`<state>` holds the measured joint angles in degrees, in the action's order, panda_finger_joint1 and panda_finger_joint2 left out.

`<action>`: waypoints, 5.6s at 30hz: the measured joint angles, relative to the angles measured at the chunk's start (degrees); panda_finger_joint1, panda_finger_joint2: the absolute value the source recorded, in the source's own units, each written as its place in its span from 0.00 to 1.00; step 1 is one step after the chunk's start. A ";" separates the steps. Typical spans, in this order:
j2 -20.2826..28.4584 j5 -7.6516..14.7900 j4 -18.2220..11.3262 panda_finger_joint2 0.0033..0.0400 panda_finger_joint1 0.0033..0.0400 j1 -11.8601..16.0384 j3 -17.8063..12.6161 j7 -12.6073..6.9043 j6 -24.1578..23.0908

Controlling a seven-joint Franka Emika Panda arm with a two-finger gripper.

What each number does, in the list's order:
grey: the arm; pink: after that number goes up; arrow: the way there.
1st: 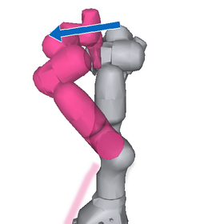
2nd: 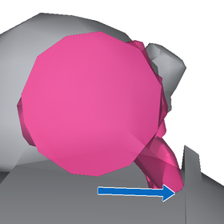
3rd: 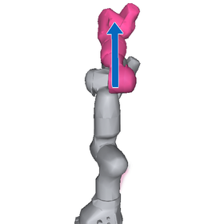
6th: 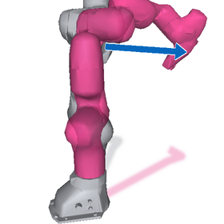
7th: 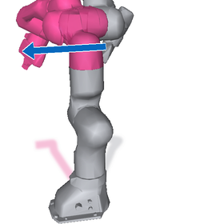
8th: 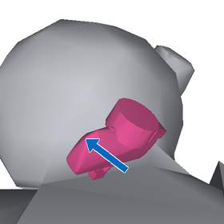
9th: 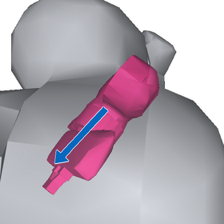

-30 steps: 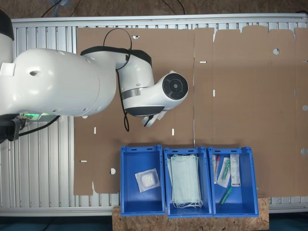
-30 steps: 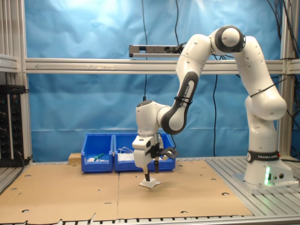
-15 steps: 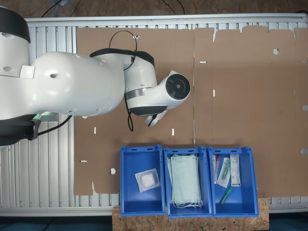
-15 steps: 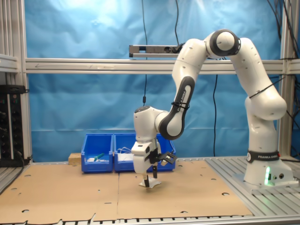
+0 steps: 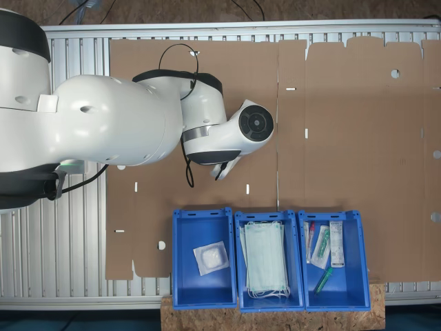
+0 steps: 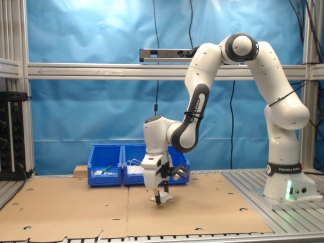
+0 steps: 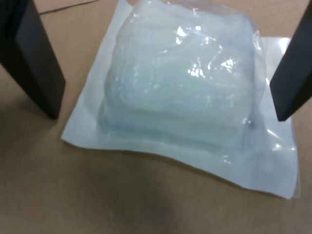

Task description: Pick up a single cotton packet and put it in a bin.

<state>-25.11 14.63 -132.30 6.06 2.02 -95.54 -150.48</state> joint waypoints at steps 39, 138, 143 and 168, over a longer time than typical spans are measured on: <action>0.00 0.00 0.16 1.00 1.00 0.00 0.00 -1.20 -0.09; 1.91 0.00 0.33 0.06 0.06 0.01 0.57 -1.95 -0.01; 4.59 0.00 0.32 0.06 0.06 0.01 1.21 -1.95 0.81; 23.87 0.00 -3.88 0.06 0.06 1.35 -2.03 -1.95 11.26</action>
<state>-1.24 14.63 -136.18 7.41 -0.01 -97.49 -139.22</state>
